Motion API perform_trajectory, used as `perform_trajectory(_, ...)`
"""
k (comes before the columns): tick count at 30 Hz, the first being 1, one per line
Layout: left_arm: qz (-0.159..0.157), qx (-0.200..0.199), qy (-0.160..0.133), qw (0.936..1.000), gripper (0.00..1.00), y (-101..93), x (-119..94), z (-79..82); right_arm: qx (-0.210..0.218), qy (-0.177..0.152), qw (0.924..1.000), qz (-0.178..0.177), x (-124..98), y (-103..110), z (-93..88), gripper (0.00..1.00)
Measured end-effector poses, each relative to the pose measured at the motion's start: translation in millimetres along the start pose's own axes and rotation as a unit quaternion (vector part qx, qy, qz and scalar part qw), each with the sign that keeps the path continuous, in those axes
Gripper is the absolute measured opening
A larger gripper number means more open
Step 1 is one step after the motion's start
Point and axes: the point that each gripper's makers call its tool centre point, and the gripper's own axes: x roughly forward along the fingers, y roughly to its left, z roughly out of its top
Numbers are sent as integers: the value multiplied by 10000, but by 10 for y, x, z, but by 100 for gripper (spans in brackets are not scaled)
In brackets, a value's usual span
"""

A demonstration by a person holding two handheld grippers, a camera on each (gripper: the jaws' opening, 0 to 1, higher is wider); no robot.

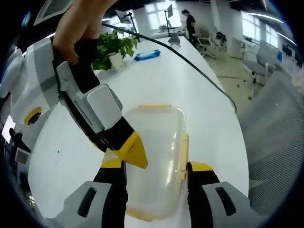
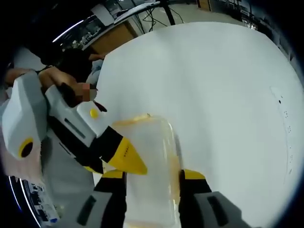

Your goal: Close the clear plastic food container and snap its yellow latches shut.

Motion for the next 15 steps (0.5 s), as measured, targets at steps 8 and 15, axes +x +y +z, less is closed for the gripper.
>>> perform_trajectory(8,503,-108,-36,9987,46,-20,38,-3,-4,-208,9997,-140,8,3,-14,42)
perform_trajectory(15,719,-46,-42,9974,45,12,1,9,7,-267,9993,-261,44,-9,-22,43)
